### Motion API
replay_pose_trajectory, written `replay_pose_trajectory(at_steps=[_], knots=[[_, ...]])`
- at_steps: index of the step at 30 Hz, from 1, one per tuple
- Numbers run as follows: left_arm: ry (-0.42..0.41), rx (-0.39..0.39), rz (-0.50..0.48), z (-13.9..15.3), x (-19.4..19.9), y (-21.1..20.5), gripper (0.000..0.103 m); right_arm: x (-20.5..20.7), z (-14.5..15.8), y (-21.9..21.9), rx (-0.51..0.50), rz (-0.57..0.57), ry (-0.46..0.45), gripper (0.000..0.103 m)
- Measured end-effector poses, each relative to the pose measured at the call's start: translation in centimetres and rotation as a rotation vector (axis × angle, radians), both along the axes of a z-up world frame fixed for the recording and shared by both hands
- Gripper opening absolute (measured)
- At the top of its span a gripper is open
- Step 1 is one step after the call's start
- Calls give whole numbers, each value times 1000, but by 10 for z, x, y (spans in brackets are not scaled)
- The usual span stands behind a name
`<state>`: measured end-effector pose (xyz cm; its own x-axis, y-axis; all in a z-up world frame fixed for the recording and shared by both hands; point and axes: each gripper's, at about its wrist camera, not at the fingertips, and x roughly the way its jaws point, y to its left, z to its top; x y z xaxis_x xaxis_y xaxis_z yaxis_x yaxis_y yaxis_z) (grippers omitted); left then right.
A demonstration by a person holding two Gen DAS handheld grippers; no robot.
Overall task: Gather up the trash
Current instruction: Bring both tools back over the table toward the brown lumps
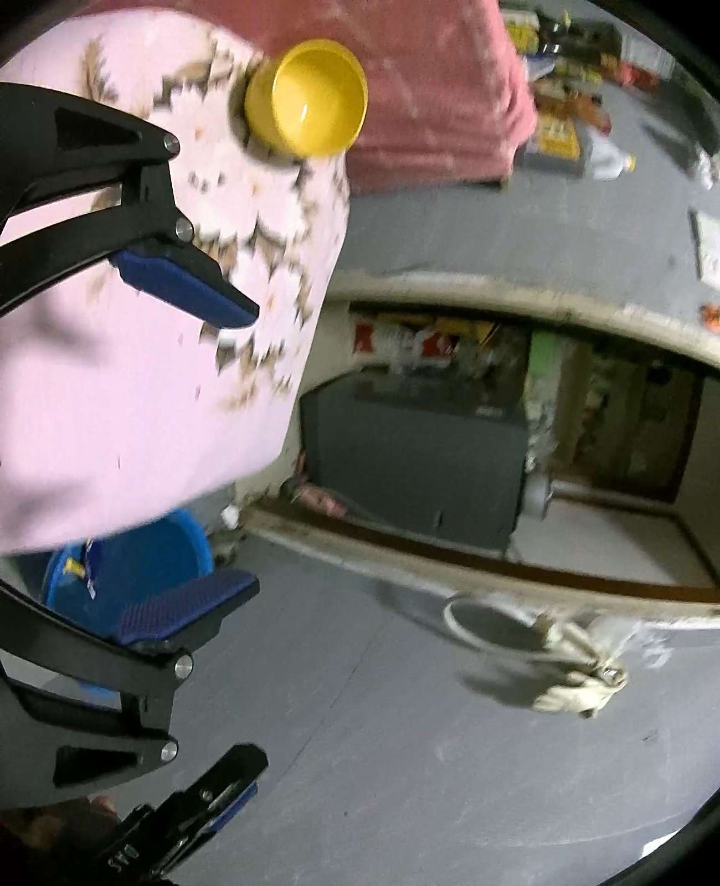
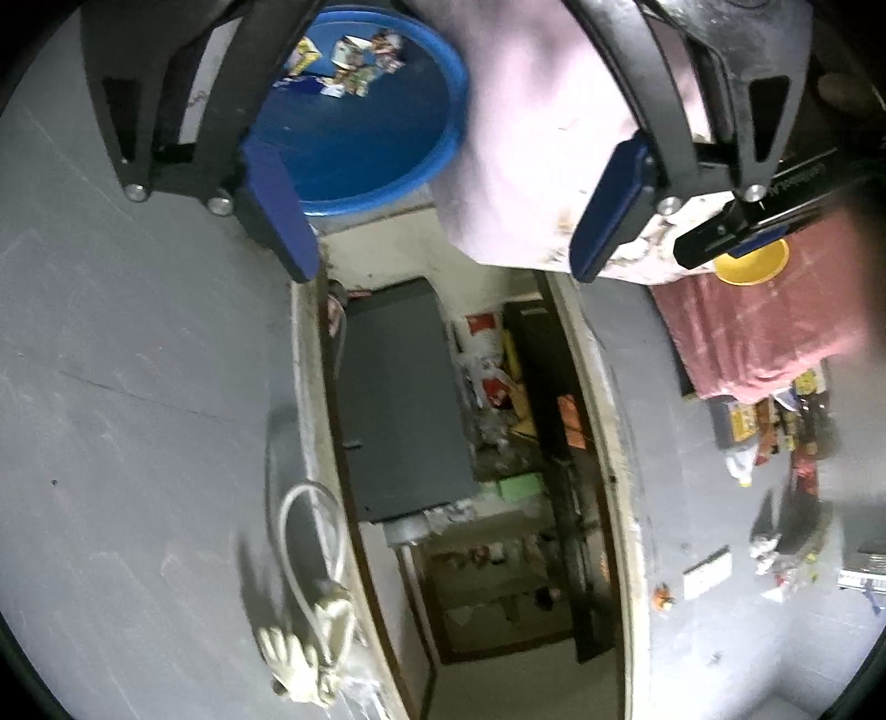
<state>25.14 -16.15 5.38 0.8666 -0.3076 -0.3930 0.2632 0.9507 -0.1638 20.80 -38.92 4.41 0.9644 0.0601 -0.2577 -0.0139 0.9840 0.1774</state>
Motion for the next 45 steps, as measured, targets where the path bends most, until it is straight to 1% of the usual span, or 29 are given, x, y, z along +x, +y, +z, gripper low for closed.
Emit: replay_pose_trajectory(at_steps=[1,3,10,13,18,22,29,42,45], knots=[[-17,3,21,2,-5,8,98,-3,2,8,0,7,-19,103],[-63,0,63,7,-16,27,99,-7,5,20,-2,18,-52,103],[-166,11,159,16,-44,76,101,-17,17,63,-15,64,-160,103],[-190,19,187,15,-51,91,101,-17,21,81,-24,95,-177,103],[-211,35,230,12,-61,113,101,-13,20,106,-32,139,-174,103],[-211,38,265,6,-67,132,101,-8,17,123,-41,176,-173,103],[-214,48,322,-5,-64,150,101,7,8,145,-63,234,-165,103],[-143,85,364,-37,-33,178,101,50,-26,175,-104,318,-71,103],[-110,94,349,-42,-20,183,101,63,-36,183,-127,343,-14,103]])
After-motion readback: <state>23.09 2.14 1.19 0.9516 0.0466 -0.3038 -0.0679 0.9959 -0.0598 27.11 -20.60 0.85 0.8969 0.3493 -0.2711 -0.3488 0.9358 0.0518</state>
